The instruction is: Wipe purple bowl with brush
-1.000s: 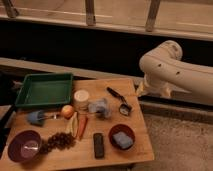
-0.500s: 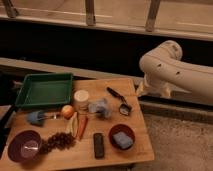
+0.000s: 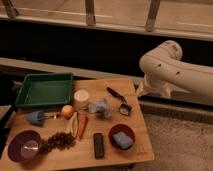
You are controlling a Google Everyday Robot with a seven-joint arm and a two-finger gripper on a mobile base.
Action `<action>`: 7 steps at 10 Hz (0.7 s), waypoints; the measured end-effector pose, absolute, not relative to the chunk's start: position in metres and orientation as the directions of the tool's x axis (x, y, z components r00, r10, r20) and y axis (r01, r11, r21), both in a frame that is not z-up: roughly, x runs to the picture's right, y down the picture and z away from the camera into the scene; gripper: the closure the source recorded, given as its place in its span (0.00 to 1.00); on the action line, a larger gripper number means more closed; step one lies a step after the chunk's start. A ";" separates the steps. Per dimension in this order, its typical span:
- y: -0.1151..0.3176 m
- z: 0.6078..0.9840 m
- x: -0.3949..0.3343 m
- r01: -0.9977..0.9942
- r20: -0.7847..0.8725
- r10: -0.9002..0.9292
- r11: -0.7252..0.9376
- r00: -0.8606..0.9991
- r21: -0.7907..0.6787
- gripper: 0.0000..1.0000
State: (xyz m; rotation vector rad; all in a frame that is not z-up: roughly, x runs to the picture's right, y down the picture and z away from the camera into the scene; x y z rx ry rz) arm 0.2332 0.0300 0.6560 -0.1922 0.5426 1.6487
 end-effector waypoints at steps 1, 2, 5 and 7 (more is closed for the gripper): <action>0.030 0.656 0.233 -0.970 -0.428 0.889 -0.061 -0.160 0.236 0.20; 0.030 0.656 0.233 -0.970 -0.428 0.889 -0.061 -0.160 0.236 0.20; 0.031 0.656 0.234 -0.970 -0.428 0.889 -0.062 -0.161 0.237 0.20; 0.025 0.652 0.230 -0.977 -0.389 0.910 -0.063 -0.141 0.205 0.20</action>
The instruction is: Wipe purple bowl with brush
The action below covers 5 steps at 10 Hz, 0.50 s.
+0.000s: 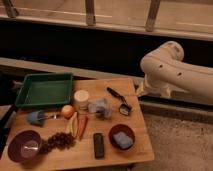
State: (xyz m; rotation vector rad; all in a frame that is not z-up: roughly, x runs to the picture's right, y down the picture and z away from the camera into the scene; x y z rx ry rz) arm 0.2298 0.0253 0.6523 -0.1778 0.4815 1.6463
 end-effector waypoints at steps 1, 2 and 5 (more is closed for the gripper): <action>0.018 0.651 0.220 -0.983 -0.353 0.929 -0.054 -0.114 0.177 0.20; 0.008 0.653 0.202 -0.988 -0.319 0.943 -0.046 -0.091 0.145 0.20; -0.017 0.667 0.139 -0.999 -0.271 0.962 -0.012 -0.022 0.038 0.20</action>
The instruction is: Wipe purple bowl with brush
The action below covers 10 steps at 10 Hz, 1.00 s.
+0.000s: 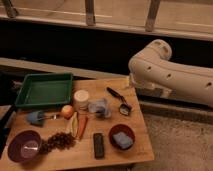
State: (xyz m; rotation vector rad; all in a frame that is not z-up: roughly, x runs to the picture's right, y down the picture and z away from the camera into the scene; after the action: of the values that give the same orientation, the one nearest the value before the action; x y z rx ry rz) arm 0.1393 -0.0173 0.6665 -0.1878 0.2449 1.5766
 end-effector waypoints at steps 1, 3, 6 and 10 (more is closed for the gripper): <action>-0.024 0.672 0.118 -1.000 -0.266 0.964 0.002 0.003 -0.004 0.20; -0.031 0.687 0.090 -0.997 -0.273 0.962 -0.004 0.019 -0.082 0.20; -0.035 0.695 0.082 -0.992 -0.287 0.958 -0.023 0.014 -0.124 0.20; -0.026 0.701 0.091 -0.992 -0.330 0.944 -0.040 0.002 -0.120 0.20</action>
State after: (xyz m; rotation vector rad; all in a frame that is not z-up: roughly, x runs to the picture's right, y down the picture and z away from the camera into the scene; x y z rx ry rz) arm 0.0913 -0.0264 0.7009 -0.3630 0.1653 1.5717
